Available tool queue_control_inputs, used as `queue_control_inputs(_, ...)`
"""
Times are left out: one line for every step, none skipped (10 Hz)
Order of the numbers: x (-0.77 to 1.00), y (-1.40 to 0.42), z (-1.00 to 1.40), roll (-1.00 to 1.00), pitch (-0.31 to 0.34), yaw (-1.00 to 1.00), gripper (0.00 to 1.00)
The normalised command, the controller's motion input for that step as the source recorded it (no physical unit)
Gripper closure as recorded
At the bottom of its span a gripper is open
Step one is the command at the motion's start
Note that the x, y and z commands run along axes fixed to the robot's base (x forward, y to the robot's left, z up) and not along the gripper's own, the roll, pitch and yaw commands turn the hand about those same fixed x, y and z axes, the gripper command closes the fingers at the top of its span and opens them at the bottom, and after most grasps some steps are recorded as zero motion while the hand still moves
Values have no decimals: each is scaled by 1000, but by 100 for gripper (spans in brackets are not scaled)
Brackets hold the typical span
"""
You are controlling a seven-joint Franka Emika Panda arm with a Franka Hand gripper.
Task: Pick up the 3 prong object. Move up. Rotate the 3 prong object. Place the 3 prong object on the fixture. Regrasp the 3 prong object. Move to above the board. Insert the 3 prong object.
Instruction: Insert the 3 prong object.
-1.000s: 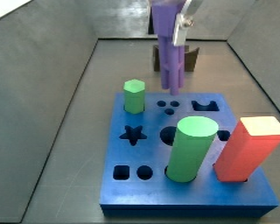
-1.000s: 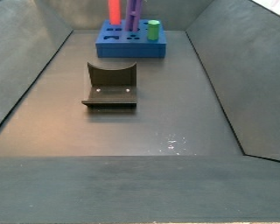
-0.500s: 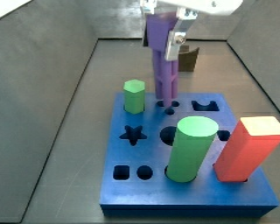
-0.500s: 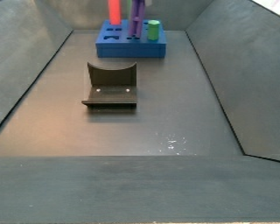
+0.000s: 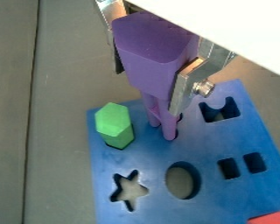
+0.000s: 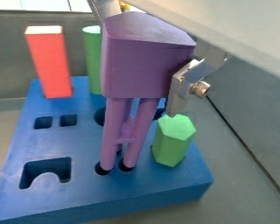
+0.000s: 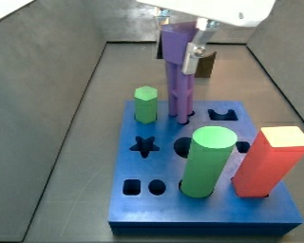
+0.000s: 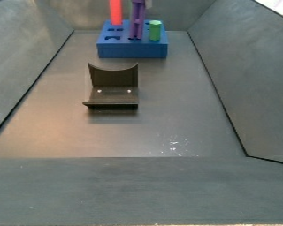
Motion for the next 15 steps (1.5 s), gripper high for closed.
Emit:
queue_control_inputs(151, 0, -317, -123, 0, 311, 100)
queue_control_inputs(157, 0, -397, -17, 0, 420, 100)
queue_control_inputs(6, 0, -414, 126, 34, 331, 100)
queue_control_inputs(-57, 0, -669, 196, 100, 140, 100)
queue_control_inputs(-60, 0, -771, 161, 109, 100, 100)
queue_control_inputs(0, 0, -771, 114, 156, 0, 100)
queue_control_inputs(0, 0, -757, 120, 164, 0, 100)
queue_control_inputs(0, 0, -854, 116, 134, 0, 100)
queue_control_inputs(20, -17, -849, 66, 123, -320, 100)
queue_control_inputs(34, 0, -803, 71, 131, -403, 100)
queue_control_inputs(0, -69, -674, 76, 141, -669, 100)
queue_control_inputs(0, -71, -643, 59, 163, -709, 100)
queue_control_inputs(0, -31, -666, 63, 169, -554, 100)
queue_control_inputs(63, -31, -786, 101, 101, -551, 100)
queue_control_inputs(186, -74, -909, 103, 49, -589, 100)
